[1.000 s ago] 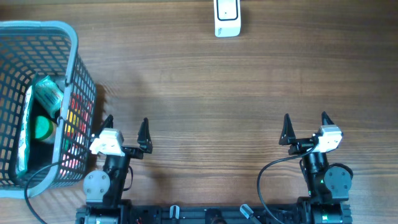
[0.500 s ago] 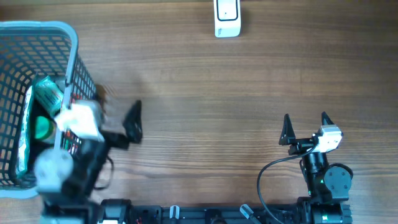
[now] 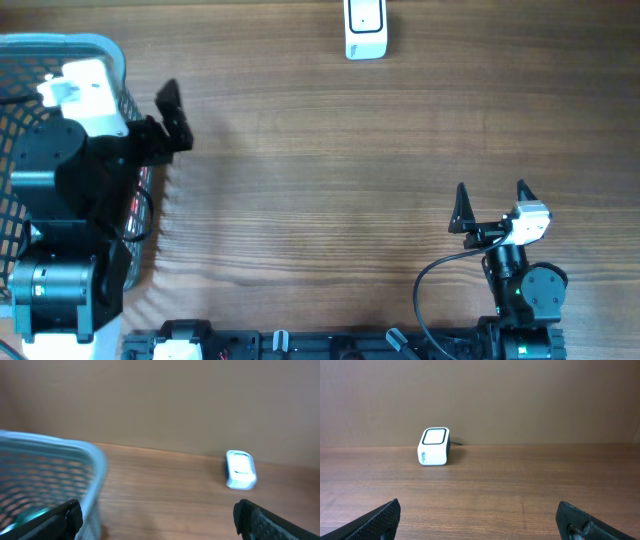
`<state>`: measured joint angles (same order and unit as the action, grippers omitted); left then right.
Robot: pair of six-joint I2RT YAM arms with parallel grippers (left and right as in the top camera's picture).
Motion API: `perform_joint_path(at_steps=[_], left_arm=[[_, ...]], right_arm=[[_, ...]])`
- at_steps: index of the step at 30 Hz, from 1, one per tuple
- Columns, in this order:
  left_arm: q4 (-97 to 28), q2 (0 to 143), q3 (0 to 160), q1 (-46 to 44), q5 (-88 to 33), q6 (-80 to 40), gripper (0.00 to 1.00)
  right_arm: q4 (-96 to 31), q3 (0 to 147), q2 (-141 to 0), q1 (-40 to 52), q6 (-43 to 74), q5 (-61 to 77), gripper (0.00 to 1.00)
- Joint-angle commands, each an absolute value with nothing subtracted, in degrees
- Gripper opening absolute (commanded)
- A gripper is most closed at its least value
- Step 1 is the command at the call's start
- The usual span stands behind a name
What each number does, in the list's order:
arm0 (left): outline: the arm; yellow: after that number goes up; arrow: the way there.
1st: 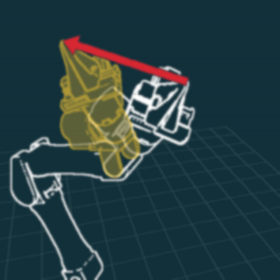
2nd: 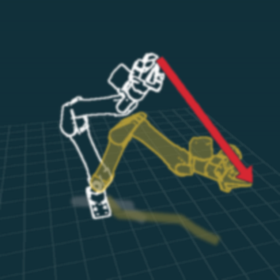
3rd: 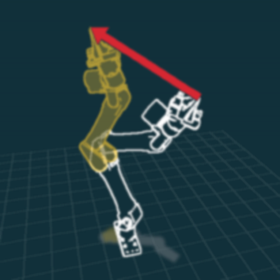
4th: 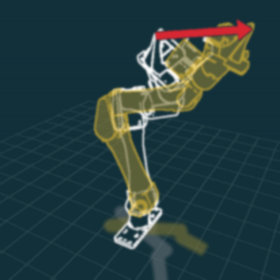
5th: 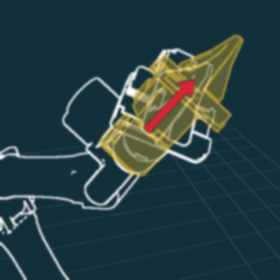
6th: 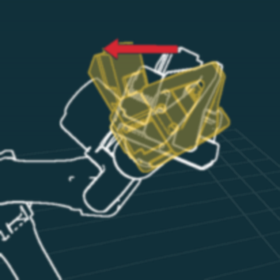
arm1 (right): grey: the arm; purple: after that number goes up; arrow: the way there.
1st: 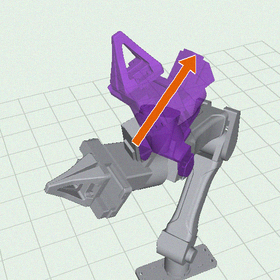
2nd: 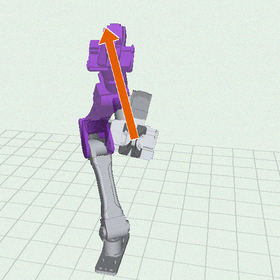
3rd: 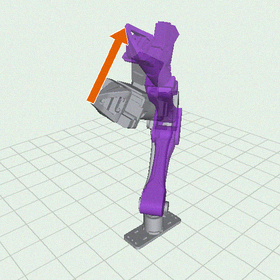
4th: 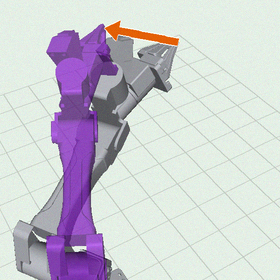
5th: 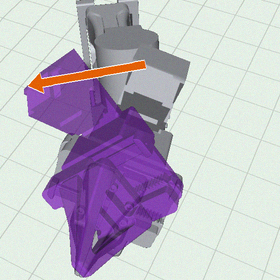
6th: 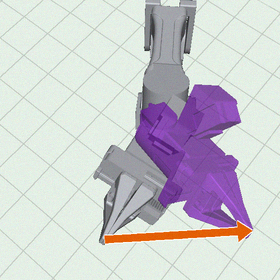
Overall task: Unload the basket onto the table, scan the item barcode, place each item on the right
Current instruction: 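Reach the left gripper into the basket and grasp the green 3M glove pack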
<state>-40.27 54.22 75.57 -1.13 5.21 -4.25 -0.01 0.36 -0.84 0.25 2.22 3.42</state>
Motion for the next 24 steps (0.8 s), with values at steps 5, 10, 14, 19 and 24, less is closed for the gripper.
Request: perform_joint_path(at_steps=[5,10,14,19,24], left_arm=[[-51.7,67.7,91.8,18.2,15.2,-10.1,1.00],[-56.0,77.4,94.7,31.2,14.0,-15.7,1.00],[-56.1,85.1,94.7,34.7,14.0,-15.6,1.00],[-62.5,97.5,94.6,35.3,14.0,-9.2,1.00],[-65.0,105.6,94.2,35.4,13.0,-5.8,0.99]], right_arm=[[0.1,0.3,-0.5,0.4,1.5,3.7,1.00],[0.1,0.3,-0.5,0.4,1.5,3.7,1.00],[0.1,0.3,-0.5,0.4,1.5,3.7,1.00],[0.1,0.3,-0.5,0.4,1.5,3.7,1.00],[0.1,0.3,-0.5,0.4,1.5,3.7,1.00]])
